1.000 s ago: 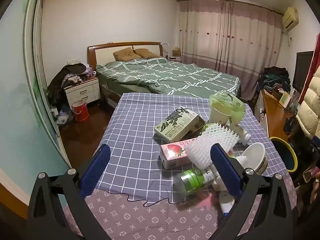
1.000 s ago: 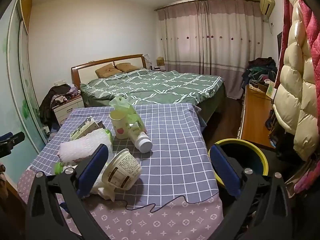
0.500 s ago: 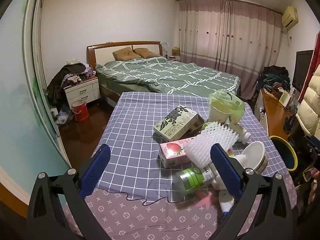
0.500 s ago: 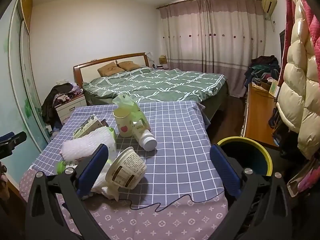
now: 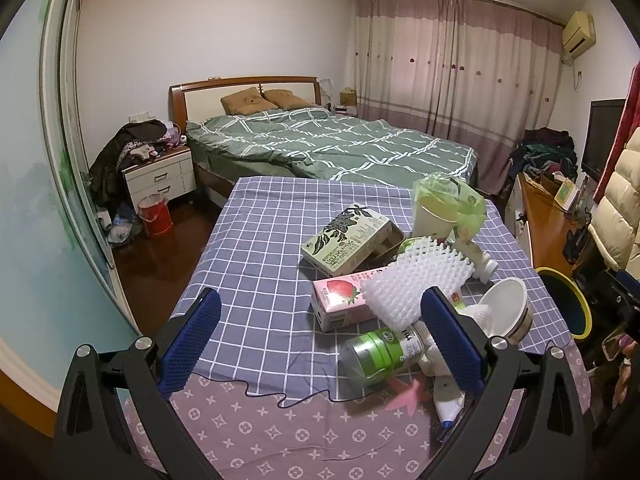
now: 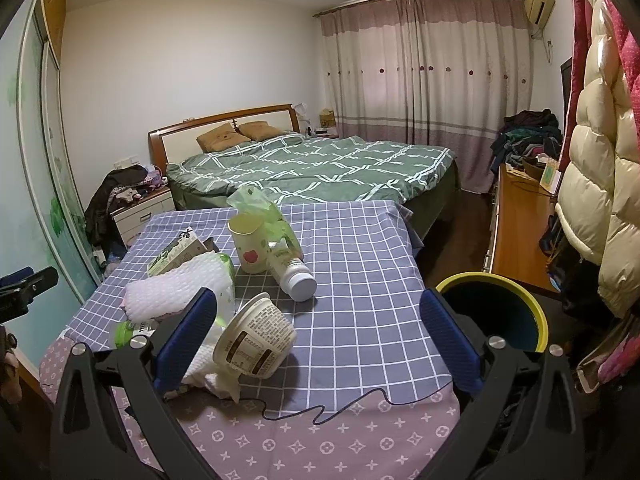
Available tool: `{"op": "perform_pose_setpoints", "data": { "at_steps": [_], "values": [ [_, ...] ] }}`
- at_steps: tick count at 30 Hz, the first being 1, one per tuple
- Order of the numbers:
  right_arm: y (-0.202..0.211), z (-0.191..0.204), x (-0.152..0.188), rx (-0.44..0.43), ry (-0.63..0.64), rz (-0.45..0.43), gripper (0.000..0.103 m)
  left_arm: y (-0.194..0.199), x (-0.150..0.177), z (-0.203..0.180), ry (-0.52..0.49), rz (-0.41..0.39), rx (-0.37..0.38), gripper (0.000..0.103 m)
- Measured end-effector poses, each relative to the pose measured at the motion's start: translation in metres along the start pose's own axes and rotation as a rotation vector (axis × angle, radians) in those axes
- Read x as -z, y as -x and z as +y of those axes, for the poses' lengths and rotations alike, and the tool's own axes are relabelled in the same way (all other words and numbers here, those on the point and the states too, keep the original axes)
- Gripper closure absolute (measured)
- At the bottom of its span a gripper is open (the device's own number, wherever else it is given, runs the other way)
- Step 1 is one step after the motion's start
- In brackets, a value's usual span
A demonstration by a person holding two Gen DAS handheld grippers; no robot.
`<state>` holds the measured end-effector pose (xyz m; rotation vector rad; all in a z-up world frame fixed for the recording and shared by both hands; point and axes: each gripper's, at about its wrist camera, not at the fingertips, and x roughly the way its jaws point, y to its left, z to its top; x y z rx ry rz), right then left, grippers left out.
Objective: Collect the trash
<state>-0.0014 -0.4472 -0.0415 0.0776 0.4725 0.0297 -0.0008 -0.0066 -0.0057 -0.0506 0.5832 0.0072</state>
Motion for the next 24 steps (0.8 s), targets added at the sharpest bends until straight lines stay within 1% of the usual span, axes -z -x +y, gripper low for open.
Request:
{"op": "perform_pose_setpoints", "data": {
  "at_steps": [24],
  "values": [
    [-0.0048,0.0001,0.0021,-0.003,-0.005,0.008,0.006,-0.006,0.0018,-0.0061,-0.006,0.018,0.012,0.005]
  ]
}}
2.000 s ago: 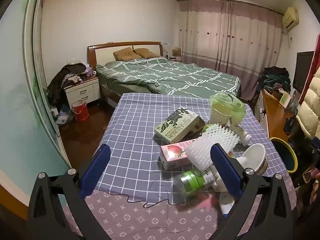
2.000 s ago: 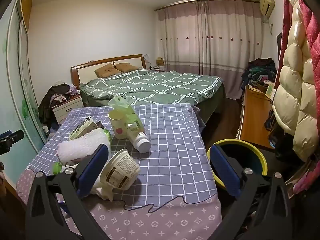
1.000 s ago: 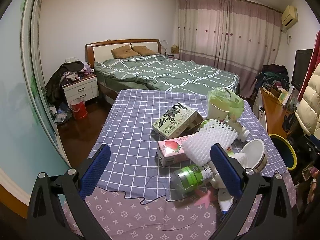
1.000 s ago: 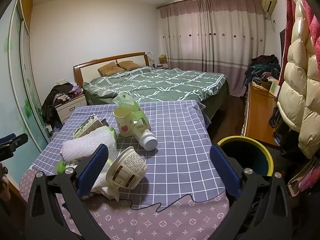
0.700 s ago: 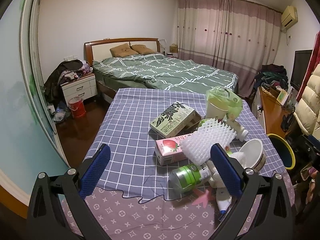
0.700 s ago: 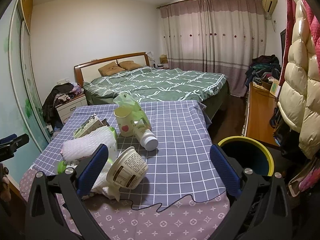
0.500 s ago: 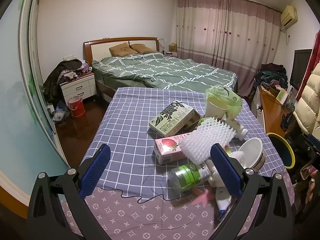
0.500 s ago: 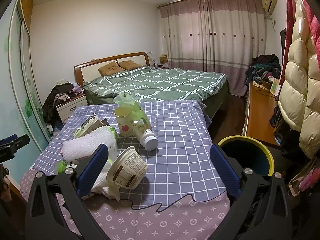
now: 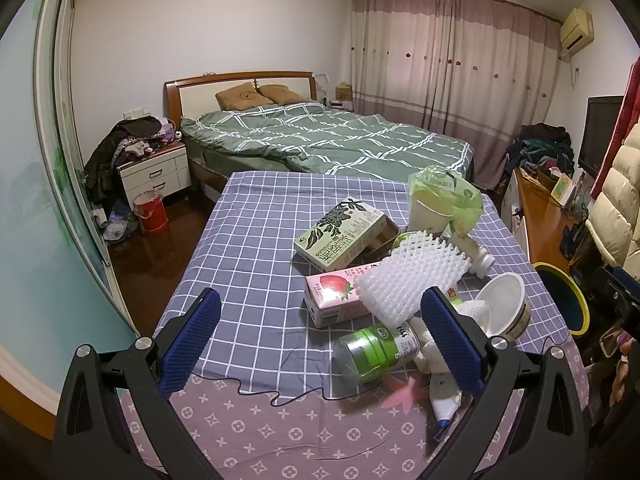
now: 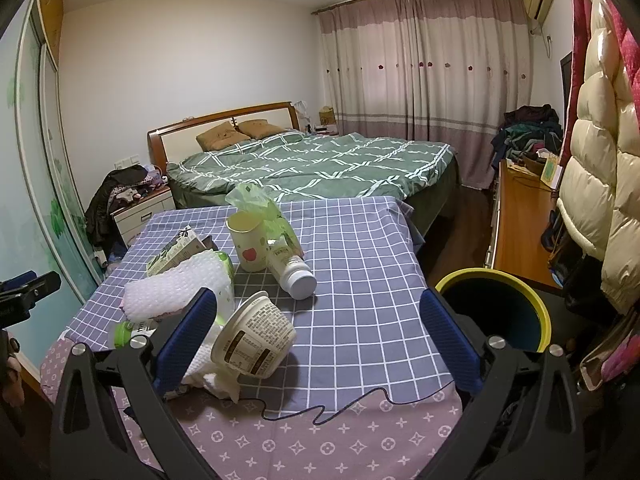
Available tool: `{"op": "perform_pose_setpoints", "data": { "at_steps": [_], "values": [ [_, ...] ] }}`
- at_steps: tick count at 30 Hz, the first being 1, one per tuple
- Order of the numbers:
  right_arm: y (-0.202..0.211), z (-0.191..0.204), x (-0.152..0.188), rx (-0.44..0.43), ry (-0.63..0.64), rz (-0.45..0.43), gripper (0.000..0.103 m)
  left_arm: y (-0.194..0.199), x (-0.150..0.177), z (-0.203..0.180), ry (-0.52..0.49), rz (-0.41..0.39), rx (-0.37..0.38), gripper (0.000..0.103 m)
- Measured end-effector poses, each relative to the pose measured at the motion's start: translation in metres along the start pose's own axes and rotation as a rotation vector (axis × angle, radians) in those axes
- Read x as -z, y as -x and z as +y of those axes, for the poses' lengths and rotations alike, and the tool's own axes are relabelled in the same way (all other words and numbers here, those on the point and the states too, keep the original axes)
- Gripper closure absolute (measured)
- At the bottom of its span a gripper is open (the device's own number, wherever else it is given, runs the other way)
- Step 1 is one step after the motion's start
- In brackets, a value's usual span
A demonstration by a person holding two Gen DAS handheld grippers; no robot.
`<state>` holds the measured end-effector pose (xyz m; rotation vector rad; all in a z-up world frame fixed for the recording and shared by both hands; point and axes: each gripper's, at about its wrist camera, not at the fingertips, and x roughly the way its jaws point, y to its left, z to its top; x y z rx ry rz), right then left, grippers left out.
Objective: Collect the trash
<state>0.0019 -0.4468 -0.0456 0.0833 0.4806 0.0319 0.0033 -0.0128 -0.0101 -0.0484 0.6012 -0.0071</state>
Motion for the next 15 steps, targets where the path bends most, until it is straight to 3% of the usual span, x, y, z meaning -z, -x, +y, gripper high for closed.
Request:
{"op": "perform_pose_setpoints", "data": {
  "at_steps": [15],
  "values": [
    [-0.0026,-0.0008,0.0008,-0.002,-0.001,0.004,0.006,-0.0003,-0.0004,0.0006,0.002,-0.001,-0.001,0.005]
  ]
}}
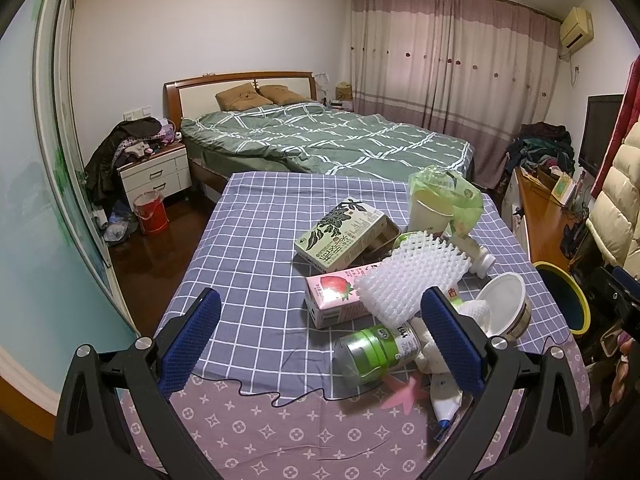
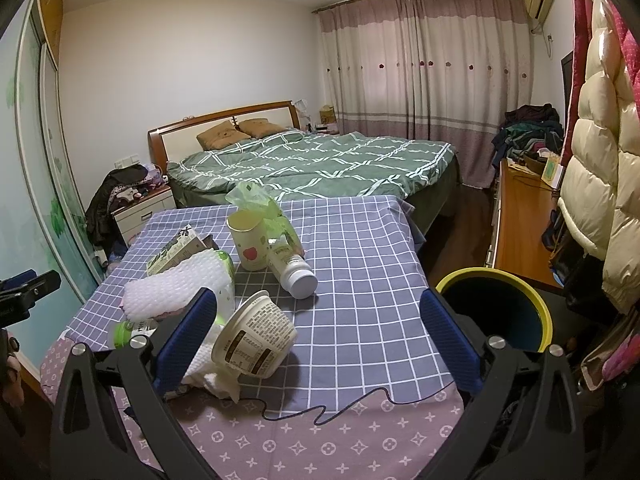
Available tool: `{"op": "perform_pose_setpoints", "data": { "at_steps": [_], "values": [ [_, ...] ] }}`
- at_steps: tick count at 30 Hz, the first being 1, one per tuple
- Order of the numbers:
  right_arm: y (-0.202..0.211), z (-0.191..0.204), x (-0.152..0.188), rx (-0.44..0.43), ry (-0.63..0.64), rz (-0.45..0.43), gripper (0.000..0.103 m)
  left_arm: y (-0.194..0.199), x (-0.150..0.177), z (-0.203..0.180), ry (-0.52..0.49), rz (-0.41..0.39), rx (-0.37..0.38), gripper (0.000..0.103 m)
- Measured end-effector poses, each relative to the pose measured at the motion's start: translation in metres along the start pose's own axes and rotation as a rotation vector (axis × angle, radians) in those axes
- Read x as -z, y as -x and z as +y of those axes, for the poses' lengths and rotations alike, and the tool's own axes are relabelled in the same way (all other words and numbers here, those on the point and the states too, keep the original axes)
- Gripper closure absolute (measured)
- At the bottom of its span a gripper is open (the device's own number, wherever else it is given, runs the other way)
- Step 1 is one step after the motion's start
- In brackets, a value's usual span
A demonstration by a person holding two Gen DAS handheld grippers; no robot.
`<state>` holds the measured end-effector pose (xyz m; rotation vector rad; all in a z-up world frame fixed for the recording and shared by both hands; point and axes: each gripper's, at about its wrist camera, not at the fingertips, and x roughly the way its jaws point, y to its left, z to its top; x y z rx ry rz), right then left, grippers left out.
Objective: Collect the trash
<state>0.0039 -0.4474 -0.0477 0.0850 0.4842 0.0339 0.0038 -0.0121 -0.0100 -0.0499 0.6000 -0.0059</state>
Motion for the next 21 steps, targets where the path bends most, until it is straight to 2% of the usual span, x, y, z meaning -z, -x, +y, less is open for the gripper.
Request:
{"op": "perform_pose_setpoints", "data": {
  "at_steps": [21],
  "values": [
    [-0.008,-0.003,-0.001,-0.003,-0.003,0.02,0.006,-0.016,-0.005,0.001,-0.009,0.023,-0.001,0.005]
  ]
}}
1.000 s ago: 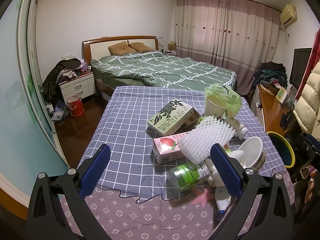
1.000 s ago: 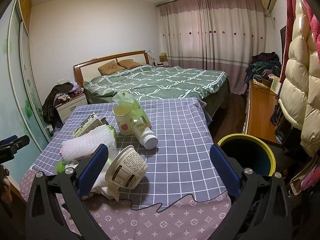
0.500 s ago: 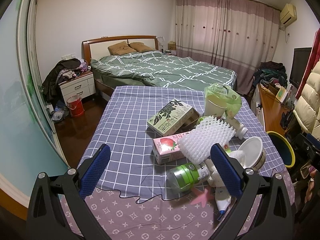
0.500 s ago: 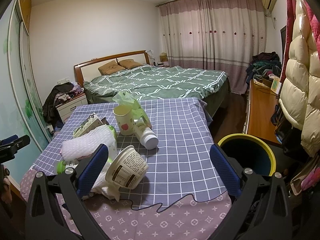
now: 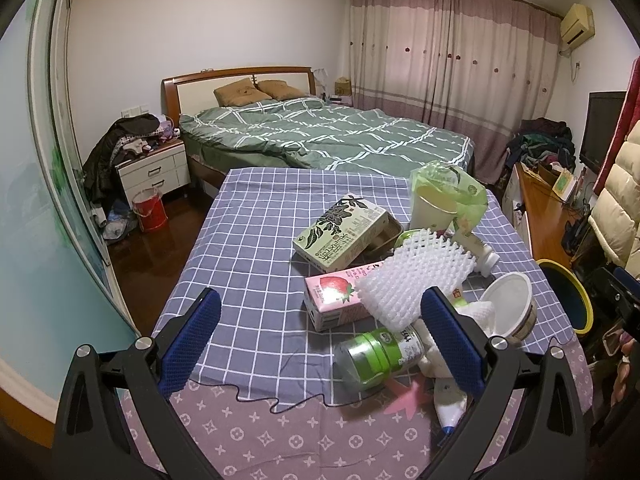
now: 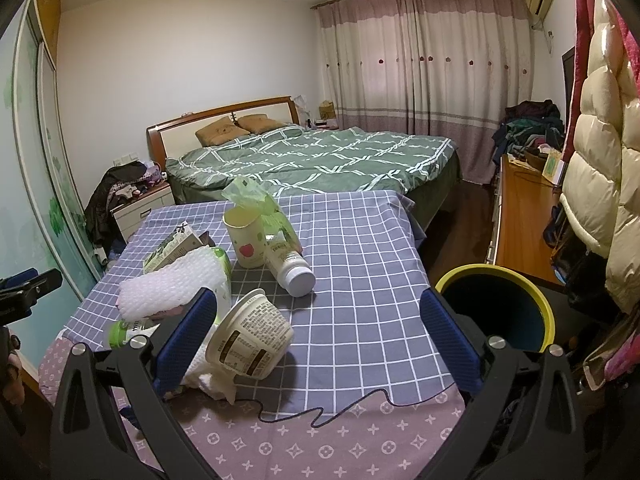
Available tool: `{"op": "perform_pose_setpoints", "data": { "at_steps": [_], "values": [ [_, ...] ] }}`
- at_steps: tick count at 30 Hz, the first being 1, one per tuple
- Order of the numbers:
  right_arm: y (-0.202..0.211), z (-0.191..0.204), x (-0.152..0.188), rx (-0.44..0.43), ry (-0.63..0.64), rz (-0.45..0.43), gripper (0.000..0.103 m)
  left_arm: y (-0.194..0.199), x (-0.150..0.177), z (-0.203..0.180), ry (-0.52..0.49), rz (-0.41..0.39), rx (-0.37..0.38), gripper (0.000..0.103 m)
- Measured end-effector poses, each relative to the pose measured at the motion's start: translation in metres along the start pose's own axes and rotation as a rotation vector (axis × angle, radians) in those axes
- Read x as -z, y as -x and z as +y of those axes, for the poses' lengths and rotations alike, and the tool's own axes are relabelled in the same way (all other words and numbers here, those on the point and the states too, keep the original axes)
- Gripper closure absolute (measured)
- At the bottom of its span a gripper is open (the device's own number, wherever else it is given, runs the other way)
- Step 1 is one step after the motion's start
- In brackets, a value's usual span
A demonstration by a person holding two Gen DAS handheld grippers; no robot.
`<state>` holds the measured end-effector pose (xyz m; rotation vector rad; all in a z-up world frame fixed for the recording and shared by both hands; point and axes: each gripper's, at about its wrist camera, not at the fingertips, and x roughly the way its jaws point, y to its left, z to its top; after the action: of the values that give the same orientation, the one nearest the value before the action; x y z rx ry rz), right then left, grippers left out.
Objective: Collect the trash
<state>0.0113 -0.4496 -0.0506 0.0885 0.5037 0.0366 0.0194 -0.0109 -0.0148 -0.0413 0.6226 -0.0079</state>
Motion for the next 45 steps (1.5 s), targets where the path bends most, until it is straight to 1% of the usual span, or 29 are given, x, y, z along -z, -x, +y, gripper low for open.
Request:
{"op": "perform_pose_setpoints", "data": {
  "at_steps": [5,9,11,12,14,17,19,22,24,25,29,30,32,34,35,36,39,42,44,45],
  "values": [
    [-0.012,0.002,-0.009,-0.013,0.029,-0.012,0.006,-0.018,-0.015,0.007,0.005,-0.014,-0.015,0.005],
    [-0.035,0.012,-0.028,-0.048,0.085,-0.02,0.006,-0.039,-0.034,0.013,0.011,-0.036,-0.02,0.005],
    [-0.05,0.018,-0.04,-0.072,0.118,-0.009,0.006,-0.054,-0.045,0.015,0.01,-0.049,-0.024,0.005],
    [-0.06,0.024,-0.048,-0.095,0.155,-0.003,0.006,-0.061,-0.05,0.015,0.009,-0.056,-0.028,0.005],
    [-0.077,0.033,-0.06,-0.129,0.211,-0.015,0.006,-0.074,-0.059,0.017,0.008,-0.066,-0.031,0.005],
    [-0.106,0.043,-0.077,-0.155,0.267,-0.005,0.006,-0.102,-0.076,0.023,0.015,-0.078,-0.02,0.005],
    [-0.129,0.048,-0.087,-0.175,0.301,0.017,0.006,-0.118,-0.087,0.026,0.018,-0.088,-0.03,0.005],
    [-0.162,0.051,-0.096,-0.172,0.323,0.073,0.008,-0.139,-0.102,0.034,0.029,-0.104,-0.037,0.005],
    [-0.175,0.05,-0.099,-0.17,0.309,0.094,0.015,-0.15,-0.108,0.039,0.035,-0.12,-0.045,0.005],
    [-0.182,0.05,-0.098,-0.171,0.298,0.103,0.017,-0.155,-0.111,0.042,0.039,-0.125,-0.049,0.005],
    [-0.196,0.049,-0.093,-0.176,0.281,0.12,0.037,-0.169,-0.109,0.052,0.049,-0.122,-0.044,0.005],
    [-0.199,0.048,-0.093,-0.179,0.273,0.123,0.04,-0.172,-0.108,0.053,0.051,-0.12,-0.041,0.005],
    [-0.205,0.047,-0.093,-0.209,0.254,0.136,0.042,-0.175,-0.104,0.056,0.054,-0.11,-0.034,0.005],
    [-0.21,0.049,-0.09,-0.222,0.256,0.147,0.046,-0.182,-0.1,0.055,0.055,-0.086,-0.028,0.005],
    [-0.212,0.05,-0.089,-0.228,0.257,0.149,0.056,-0.185,-0.098,0.055,0.051,-0.079,-0.023,0.005],
    [-0.215,0.052,-0.088,-0.236,0.261,0.156,0.069,-0.187,-0.097,0.053,0.043,-0.077,-0.024,0.005],
    [-0.216,0.056,-0.083,-0.252,0.27,0.158,0.085,-0.188,-0.096,0.049,0.019,-0.08,-0.036,0.005],
    [-0.214,0.054,-0.082,-0.273,0.255,0.149,0.091,-0.185,-0.093,0.045,0.007,-0.089,-0.035,0.005],
    [-0.208,0.053,-0.084,-0.277,0.242,0.124,0.096,-0.185,-0.091,0.046,0.011,-0.083,-0.019,0.005],
    [-0.203,0.052,-0.086,-0.277,0.229,0.102,0.097,-0.186,-0.091,0.047,0.013,-0.079,-0.014,0.005]
  ]
}}
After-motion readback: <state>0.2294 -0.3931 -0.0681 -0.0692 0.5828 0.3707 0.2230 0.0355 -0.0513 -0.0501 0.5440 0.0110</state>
